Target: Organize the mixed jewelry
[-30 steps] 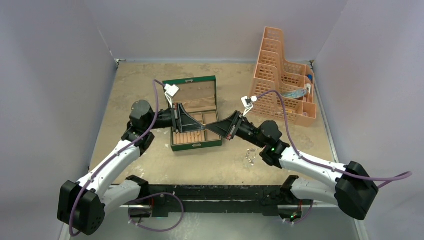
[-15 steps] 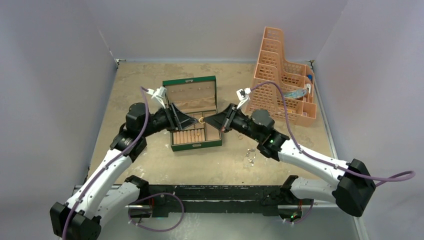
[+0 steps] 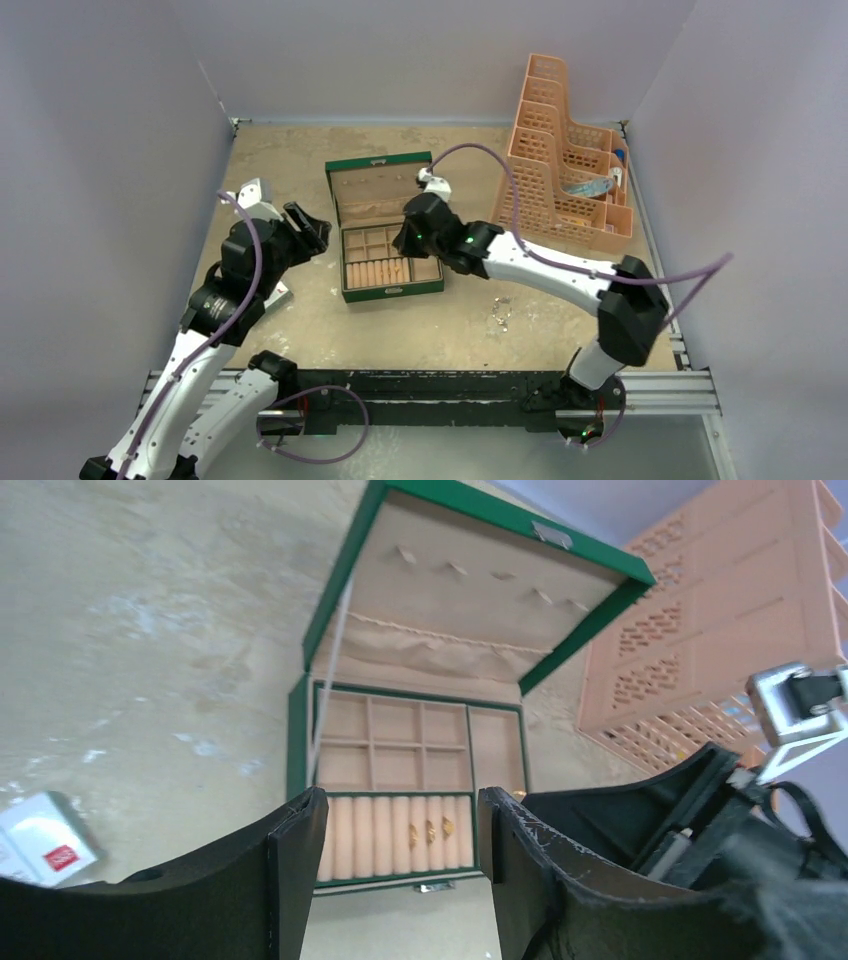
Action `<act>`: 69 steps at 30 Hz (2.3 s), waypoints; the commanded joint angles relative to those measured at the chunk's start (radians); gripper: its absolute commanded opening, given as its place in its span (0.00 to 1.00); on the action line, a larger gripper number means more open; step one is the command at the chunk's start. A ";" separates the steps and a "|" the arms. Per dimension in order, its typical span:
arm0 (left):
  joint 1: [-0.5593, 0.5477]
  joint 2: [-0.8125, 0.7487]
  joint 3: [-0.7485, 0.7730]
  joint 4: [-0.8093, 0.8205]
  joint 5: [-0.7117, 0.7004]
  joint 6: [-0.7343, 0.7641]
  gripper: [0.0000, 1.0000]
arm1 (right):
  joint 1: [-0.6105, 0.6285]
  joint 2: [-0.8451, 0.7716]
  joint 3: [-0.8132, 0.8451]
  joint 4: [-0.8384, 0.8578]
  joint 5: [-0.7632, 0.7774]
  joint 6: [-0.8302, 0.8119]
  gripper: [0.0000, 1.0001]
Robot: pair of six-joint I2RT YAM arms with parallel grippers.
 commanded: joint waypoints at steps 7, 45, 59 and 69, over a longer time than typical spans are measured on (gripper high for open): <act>0.005 -0.002 0.012 -0.013 -0.080 0.075 0.58 | 0.104 0.244 0.306 -0.502 0.329 0.100 0.00; 0.005 0.012 0.006 -0.009 -0.039 0.095 0.61 | 0.141 0.429 0.429 -0.549 0.393 0.094 0.00; 0.005 0.023 0.008 -0.005 -0.037 0.095 0.61 | 0.141 0.457 0.422 -0.519 0.383 0.080 0.00; 0.005 0.006 0.004 0.003 -0.045 0.093 0.60 | 0.141 0.439 0.361 -0.469 0.321 0.084 0.00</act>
